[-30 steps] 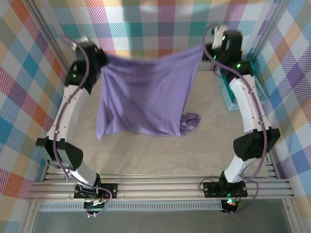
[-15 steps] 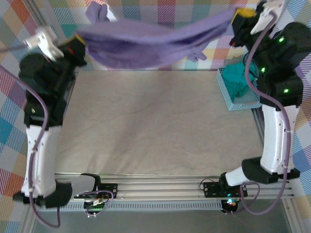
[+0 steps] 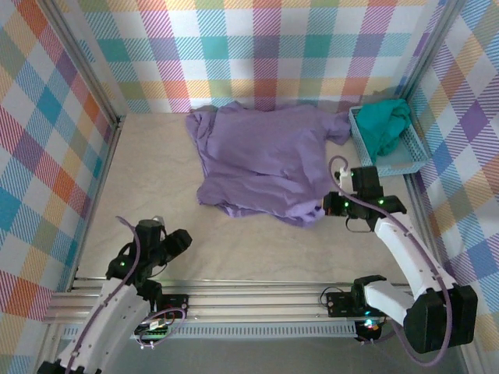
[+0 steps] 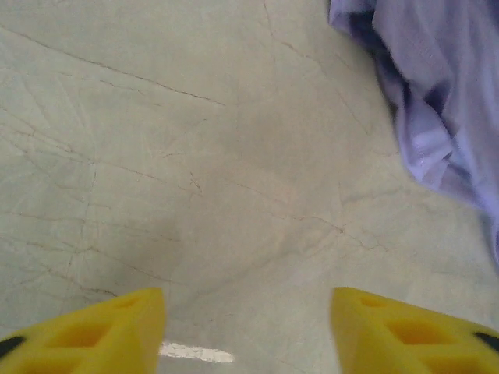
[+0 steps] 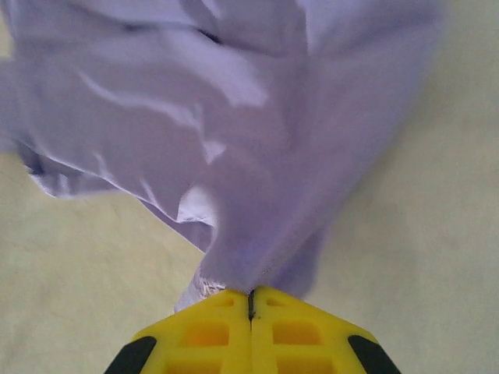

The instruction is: Fold the inside-out t-shirt

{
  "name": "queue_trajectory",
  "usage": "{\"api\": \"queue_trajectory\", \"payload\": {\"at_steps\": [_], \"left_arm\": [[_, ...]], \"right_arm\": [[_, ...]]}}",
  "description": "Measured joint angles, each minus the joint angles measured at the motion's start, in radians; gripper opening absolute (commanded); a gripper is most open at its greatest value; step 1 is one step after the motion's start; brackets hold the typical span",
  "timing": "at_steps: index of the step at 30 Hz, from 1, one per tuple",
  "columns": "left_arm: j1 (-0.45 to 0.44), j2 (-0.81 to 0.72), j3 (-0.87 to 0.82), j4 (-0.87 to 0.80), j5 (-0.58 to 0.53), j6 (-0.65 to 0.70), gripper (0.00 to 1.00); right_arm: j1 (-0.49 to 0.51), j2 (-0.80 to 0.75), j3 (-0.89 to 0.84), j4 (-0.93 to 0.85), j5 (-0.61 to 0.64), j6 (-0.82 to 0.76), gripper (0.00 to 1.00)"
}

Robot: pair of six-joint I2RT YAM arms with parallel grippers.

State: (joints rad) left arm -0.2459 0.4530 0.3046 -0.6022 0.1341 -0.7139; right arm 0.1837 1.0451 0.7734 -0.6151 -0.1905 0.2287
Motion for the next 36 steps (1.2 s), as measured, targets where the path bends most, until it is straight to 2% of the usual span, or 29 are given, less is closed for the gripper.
{"api": "queue_trajectory", "payload": {"at_steps": [3,6,10,12,16,19,23,28,31,34,36], "left_arm": [[-0.002,0.002,0.033,0.041,0.001,-0.015,0.67],[-0.026,0.136,0.089,0.123,0.006,-0.001,0.68],[-0.177,0.377,0.210,0.242,-0.037,0.092,0.70],[-0.284,0.486,0.274,0.328,-0.073,0.188,0.71],[-0.406,0.666,0.372,0.507,-0.087,0.382,0.73],[-0.449,0.837,0.454,0.624,-0.051,0.544,0.77],[-0.496,1.063,0.595,0.684,0.011,0.733,0.84],[-0.513,1.276,0.744,0.691,0.037,0.895,0.83],[-0.513,1.368,0.795,0.679,0.029,0.962,0.70],[-0.509,1.433,0.837,0.667,0.014,0.990,0.38],[-0.499,1.453,0.858,0.653,0.009,0.986,0.23]], "right_arm": [[0.000,-0.004,-0.029,-0.010,0.028,0.024,0.10],[0.000,-0.005,-0.024,0.008,0.069,0.022,0.00],[0.000,0.037,0.041,0.012,0.129,0.010,0.00],[-0.002,0.060,0.090,0.023,0.148,-0.005,0.00],[-0.013,0.064,0.149,0.035,0.161,-0.021,0.00],[-0.015,0.059,0.169,0.038,0.161,-0.031,0.00],[-0.015,0.052,0.179,0.034,0.150,-0.034,0.00],[-0.015,0.048,0.207,0.016,0.142,-0.035,0.00],[-0.016,0.038,0.227,0.006,0.142,-0.044,0.00],[-0.019,0.026,0.240,0.000,0.154,-0.057,0.00],[-0.021,0.024,0.241,-0.001,0.166,-0.060,0.00]]}}
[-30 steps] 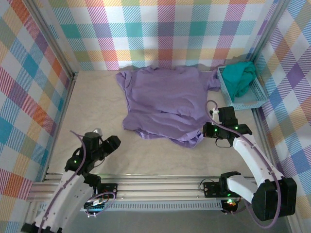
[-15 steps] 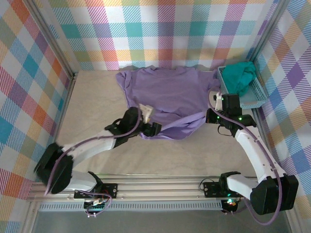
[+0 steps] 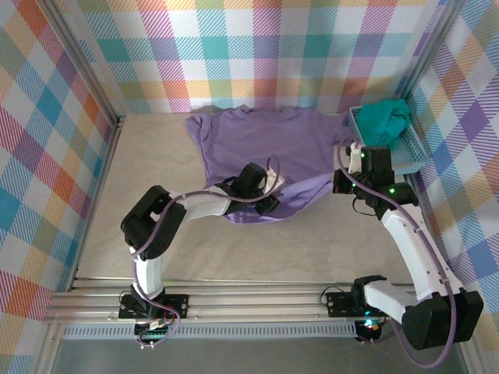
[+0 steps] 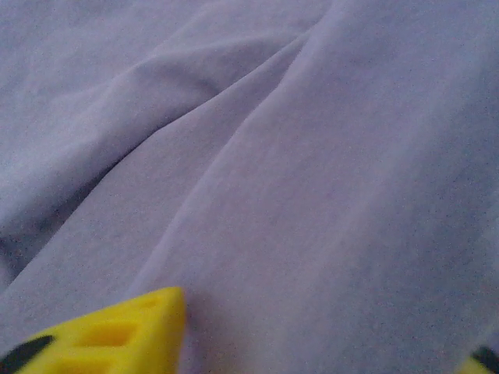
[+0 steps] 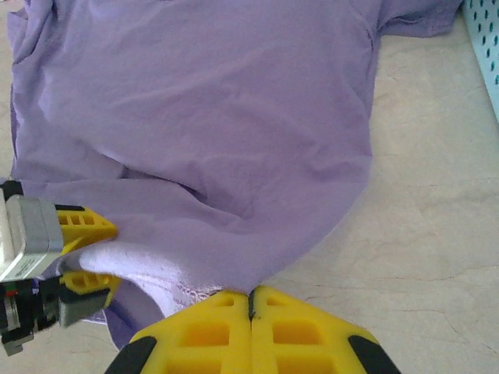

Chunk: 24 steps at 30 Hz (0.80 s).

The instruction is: Fold the inside-out t-shirt

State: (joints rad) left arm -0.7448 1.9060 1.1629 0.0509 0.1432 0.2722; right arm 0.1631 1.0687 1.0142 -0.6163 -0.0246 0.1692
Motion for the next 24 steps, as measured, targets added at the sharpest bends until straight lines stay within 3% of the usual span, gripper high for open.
{"api": "queue_trajectory", "payload": {"at_steps": [4,7,10,12,14,16,20,24], "left_arm": [[0.018,-0.004,0.034,-0.025,0.043,-0.034,0.07],[0.024,-0.046,0.037,-0.064,0.079,-0.061,0.01],[0.027,-0.117,0.037,-0.113,0.107,-0.091,0.00],[0.027,-0.164,0.046,-0.152,0.119,-0.116,0.00],[0.029,-0.197,0.074,-0.197,0.129,-0.146,0.00],[0.034,-0.210,0.122,-0.248,0.138,-0.179,0.00],[0.065,-0.210,0.211,-0.357,0.166,-0.236,0.00],[0.104,-0.199,0.322,-0.491,0.196,-0.264,0.00]], "right_arm": [[0.000,0.009,-0.001,-0.006,0.062,-0.003,0.00],[0.000,0.031,-0.010,-0.005,0.105,-0.005,0.02],[0.001,0.062,-0.025,-0.002,0.123,-0.002,0.41],[0.014,0.061,-0.049,0.025,0.105,-0.006,0.54],[0.050,0.027,-0.098,0.089,0.034,-0.029,0.58],[0.141,-0.038,-0.174,0.184,-0.069,-0.060,0.61],[0.402,-0.094,-0.310,0.413,-0.146,-0.146,0.62],[0.596,0.070,-0.433,0.713,-0.122,-0.241,0.56]]}}
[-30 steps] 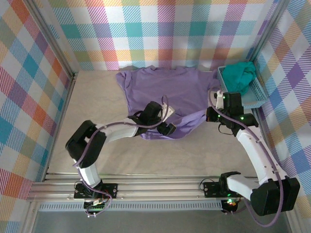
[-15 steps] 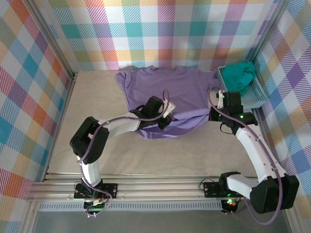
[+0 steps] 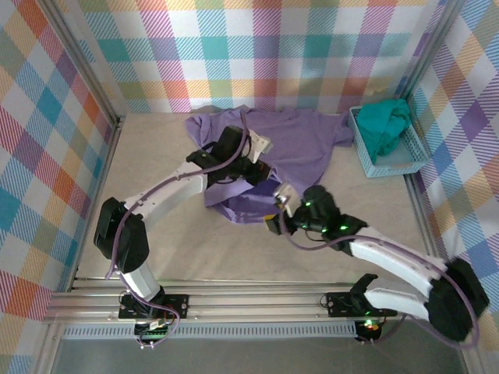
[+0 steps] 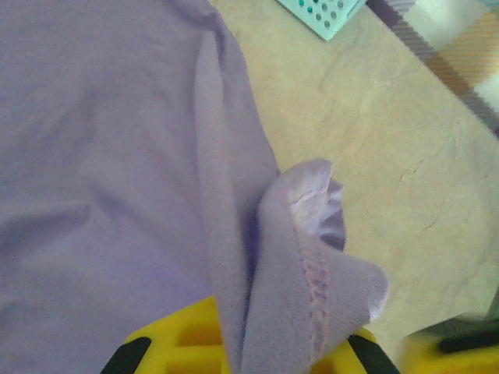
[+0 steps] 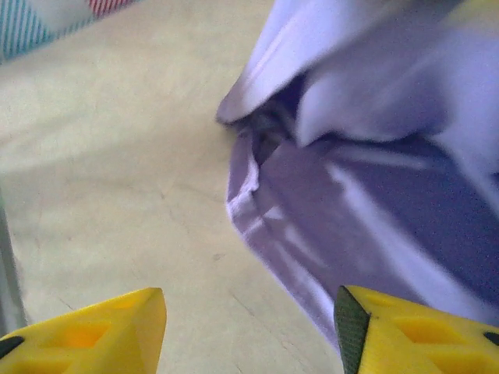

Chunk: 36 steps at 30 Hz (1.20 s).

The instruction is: Fold the inside-out t-shirt

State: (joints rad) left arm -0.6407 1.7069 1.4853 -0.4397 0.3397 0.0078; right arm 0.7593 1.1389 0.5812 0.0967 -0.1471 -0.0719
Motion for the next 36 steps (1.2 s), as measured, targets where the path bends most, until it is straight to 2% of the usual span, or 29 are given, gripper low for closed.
{"api": "queue_trajectory", "payload": {"at_steps": [3,6,11,18,23,29,32,36], "left_arm": [[0.021,0.018,0.095,-0.092,0.027,-0.013,0.00],[0.031,0.022,0.165,-0.167,0.042,-0.025,0.00],[0.033,-0.010,0.184,-0.228,0.079,-0.073,0.00],[0.007,-0.125,0.164,-0.241,0.118,-0.139,0.00],[-0.060,-0.160,0.167,-0.240,0.146,-0.177,0.00],[-0.131,-0.160,0.185,-0.241,0.157,-0.200,0.00],[-0.131,-0.160,0.205,-0.234,0.156,-0.209,0.00],[-0.131,-0.160,0.220,-0.219,0.152,-0.226,0.00]], "right_arm": [[0.066,0.237,-0.011,0.195,0.063,-0.067,0.54],[0.073,0.429,0.000,0.362,0.151,-0.123,0.51],[0.036,0.592,0.098,0.472,0.266,-0.177,0.47],[-0.040,0.633,0.217,0.545,0.395,-0.191,0.39],[-0.067,0.626,0.199,0.552,0.489,-0.206,0.37],[-0.191,0.428,0.085,0.466,0.476,-0.146,0.36],[-0.180,0.397,0.085,0.458,0.448,-0.108,0.37],[-0.138,0.448,0.087,0.463,0.414,-0.077,0.37]]}}
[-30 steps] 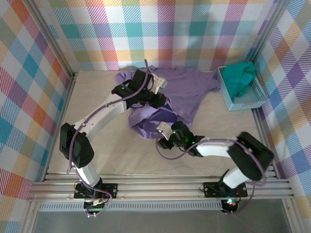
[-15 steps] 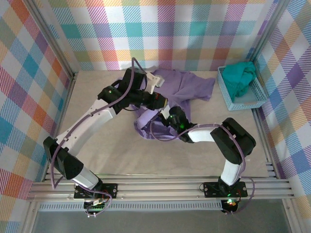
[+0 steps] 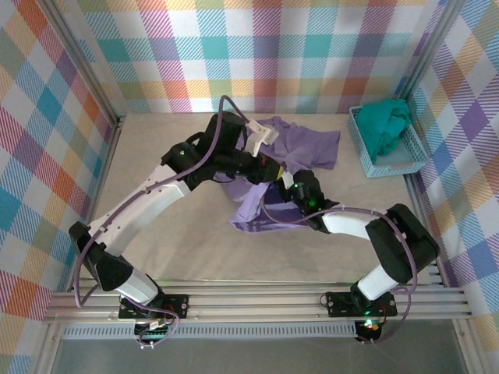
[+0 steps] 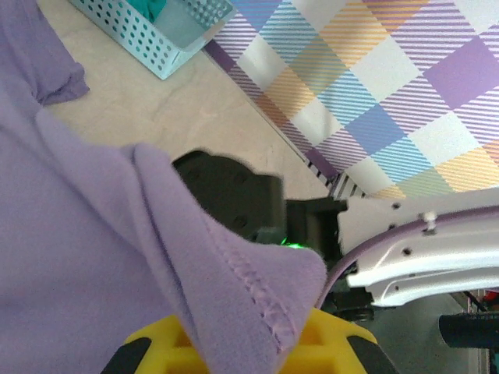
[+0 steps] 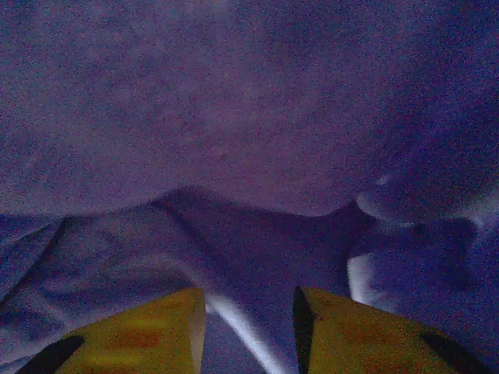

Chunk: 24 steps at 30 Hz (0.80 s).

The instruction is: Fold the inside-out t-shirt

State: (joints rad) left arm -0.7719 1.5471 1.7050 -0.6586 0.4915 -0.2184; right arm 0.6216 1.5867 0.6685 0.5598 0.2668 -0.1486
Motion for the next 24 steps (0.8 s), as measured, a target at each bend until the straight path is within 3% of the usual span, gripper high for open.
{"api": "queue_trajectory", "payload": {"at_steps": [7,18,24], "left_arm": [[-0.001,0.000,0.020,0.009,-0.005,-0.011,0.00],[-0.006,-0.062,0.026,0.046,0.043,-0.030,0.00],[-0.006,-0.108,0.026,0.069,0.082,-0.042,0.00]], "right_arm": [[0.031,0.172,0.090,-0.016,0.010,0.015,0.38],[-0.024,0.291,0.418,-0.245,0.020,0.035,0.42],[-0.054,0.376,0.516,-0.372,0.016,0.003,0.44]]}}
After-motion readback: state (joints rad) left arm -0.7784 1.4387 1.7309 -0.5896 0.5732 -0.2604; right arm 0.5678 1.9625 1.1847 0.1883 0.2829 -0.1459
